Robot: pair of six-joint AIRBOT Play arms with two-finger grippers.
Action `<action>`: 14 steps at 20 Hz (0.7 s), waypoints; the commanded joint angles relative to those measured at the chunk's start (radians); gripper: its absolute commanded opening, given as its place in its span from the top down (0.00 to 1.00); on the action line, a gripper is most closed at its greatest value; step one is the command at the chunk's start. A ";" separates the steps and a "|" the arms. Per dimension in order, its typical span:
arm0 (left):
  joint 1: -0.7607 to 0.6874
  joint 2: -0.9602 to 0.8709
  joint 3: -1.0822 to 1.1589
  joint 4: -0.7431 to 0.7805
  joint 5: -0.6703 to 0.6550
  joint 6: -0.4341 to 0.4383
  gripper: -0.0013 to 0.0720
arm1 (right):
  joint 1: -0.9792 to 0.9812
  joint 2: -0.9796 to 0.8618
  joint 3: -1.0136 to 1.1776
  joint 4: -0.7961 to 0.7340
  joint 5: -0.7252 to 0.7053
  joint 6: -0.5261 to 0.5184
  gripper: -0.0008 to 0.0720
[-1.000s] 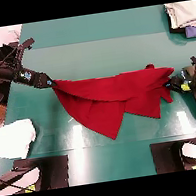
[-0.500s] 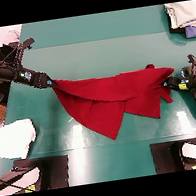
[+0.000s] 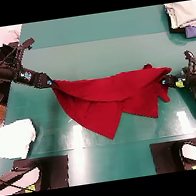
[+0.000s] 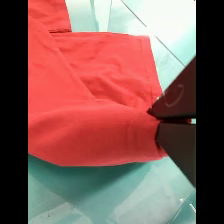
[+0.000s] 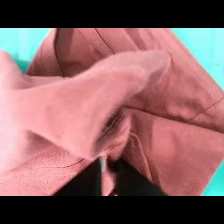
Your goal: Fold the shirts.
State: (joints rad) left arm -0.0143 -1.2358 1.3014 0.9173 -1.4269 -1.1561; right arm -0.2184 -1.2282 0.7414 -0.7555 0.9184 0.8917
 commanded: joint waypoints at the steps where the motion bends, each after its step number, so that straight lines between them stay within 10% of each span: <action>1: 0.000 0.000 0.000 0.000 0.004 0.000 0.95 | 0.000 0.019 0.000 0.003 0.020 -0.003 0.92; 8: 0.001 0.001 0.068 -0.005 -0.003 -0.074 0.95 | -0.030 0.176 0.037 0.001 0.147 0.077 0.96; 14: 0.047 0.003 0.616 -0.009 -0.003 -0.184 0.95 | -0.062 0.371 0.483 0.002 0.118 0.239 0.96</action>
State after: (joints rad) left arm 0.0078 -1.2358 1.6691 0.9092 -1.4319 -1.2827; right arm -0.2653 -0.9379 1.0241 -0.7540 1.0576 1.0451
